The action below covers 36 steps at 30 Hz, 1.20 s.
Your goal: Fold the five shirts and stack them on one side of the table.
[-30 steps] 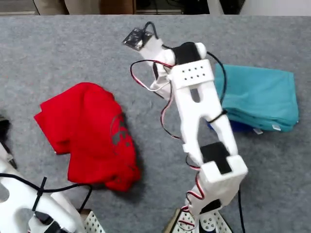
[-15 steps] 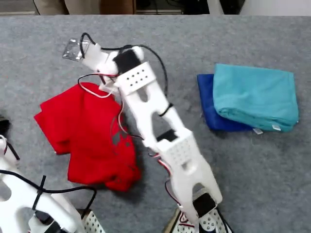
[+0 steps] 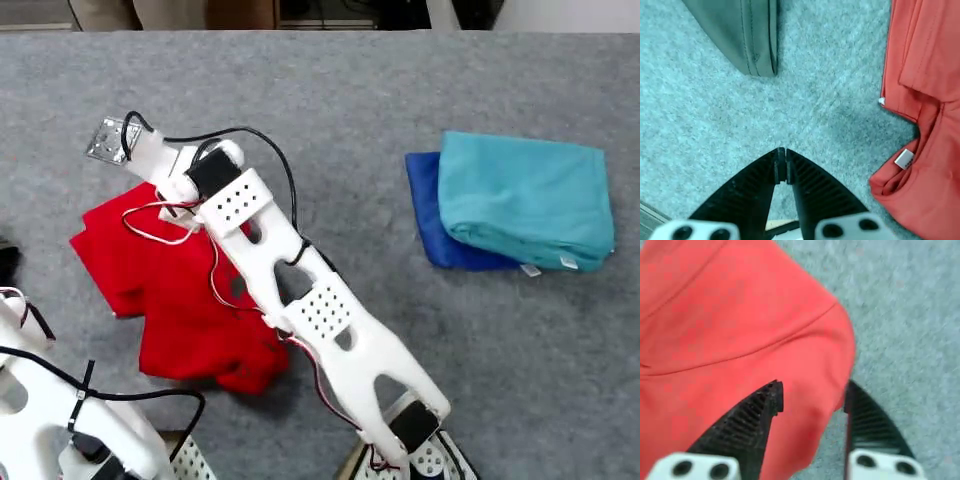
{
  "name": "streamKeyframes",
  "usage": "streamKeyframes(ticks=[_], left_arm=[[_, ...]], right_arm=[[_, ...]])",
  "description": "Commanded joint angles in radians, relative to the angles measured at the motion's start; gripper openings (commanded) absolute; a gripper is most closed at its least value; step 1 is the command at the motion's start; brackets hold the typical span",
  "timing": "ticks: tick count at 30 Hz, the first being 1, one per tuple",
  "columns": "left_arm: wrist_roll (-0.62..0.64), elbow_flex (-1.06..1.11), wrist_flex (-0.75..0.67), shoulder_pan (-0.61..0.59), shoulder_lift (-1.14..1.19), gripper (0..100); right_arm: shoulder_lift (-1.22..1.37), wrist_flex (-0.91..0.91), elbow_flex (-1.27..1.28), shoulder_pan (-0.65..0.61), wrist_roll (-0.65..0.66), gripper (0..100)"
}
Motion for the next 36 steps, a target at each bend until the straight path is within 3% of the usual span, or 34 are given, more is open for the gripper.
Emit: streamKeyframes(ticks=[1, 5, 9, 11, 18, 23, 28, 36], left_arm=[[-0.014, 0.017, -0.071, 0.009, -0.01, 2], [-0.012, 0.043, -0.12, 0.008, -0.01, 2], [-0.012, 0.048, -0.115, 0.008, -0.002, 2], [-0.012, 0.048, -0.118, 0.008, -0.001, 2], [-0.012, 0.048, -0.121, 0.014, 0.001, 2], [-0.011, 0.048, -0.121, 0.098, 0.001, 2], [0.075, 0.038, -0.126, 0.249, 0.002, 2], [0.25, 0.034, -0.226, 0.494, 0.076, 2]], right_arm=[[0.027, -0.015, 0.024, -0.007, -0.018, 23.9], [0.102, -0.031, 0.073, 0.013, -0.017, 19.7], [0.111, -0.005, 0.041, 0.053, -0.017, 0.0], [0.114, 0.015, 0.036, 0.09, -0.018, 3.2], [0.111, 0.157, 0.004, 0.274, -0.025, 0.5], [0.085, 0.161, 0.033, 0.435, -0.028, 0.4], [-0.03, 0.163, 0.254, 0.539, -0.02, 0.4], [-0.375, 0.16, 0.865, 0.604, 0.098, 0.4]])
